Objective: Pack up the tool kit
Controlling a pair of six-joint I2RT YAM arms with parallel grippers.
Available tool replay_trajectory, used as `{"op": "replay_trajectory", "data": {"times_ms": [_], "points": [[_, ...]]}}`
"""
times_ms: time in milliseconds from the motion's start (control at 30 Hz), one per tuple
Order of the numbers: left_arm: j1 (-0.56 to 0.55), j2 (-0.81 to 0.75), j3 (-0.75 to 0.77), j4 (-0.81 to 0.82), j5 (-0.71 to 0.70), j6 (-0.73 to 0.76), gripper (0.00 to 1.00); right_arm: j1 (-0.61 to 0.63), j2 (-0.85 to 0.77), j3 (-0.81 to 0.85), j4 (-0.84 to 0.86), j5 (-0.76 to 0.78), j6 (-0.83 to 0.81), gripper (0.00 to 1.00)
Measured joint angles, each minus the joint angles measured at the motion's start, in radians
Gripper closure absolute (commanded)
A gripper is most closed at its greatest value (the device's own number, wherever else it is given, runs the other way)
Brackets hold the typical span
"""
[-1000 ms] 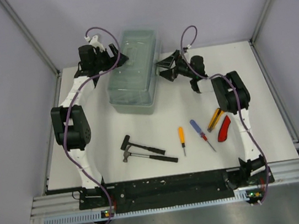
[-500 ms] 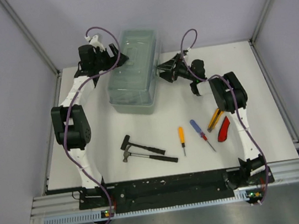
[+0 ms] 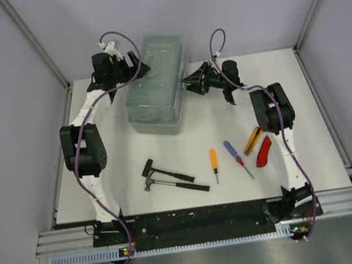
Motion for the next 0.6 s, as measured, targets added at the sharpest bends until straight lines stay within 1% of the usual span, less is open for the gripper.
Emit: {"op": "replay_trajectory", "data": {"times_ms": [433,467,500,533,600], "points": [[0.0,0.002,-0.005,0.01,0.0,0.003,0.08,0.004,-0.096,0.045,-0.348,0.054,-0.204,0.89],[0.0,0.002,-0.005,0.01,-0.001,0.003,0.08,0.006,-0.103,0.05,-0.373,0.065,-0.22,0.85],[0.0,0.002,-0.005,0.01,0.0,0.003,0.08,0.007,-0.107,0.055,-0.393,0.071,-0.234,0.77],[0.0,0.002,-0.005,0.01,0.0,0.003,0.08,0.008,-0.112,0.058,-0.41,0.077,-0.246,0.68],[0.0,0.002,-0.005,0.01,-0.001,0.004,0.08,0.011,-0.121,0.058,-0.431,0.092,-0.262,0.39]]}}
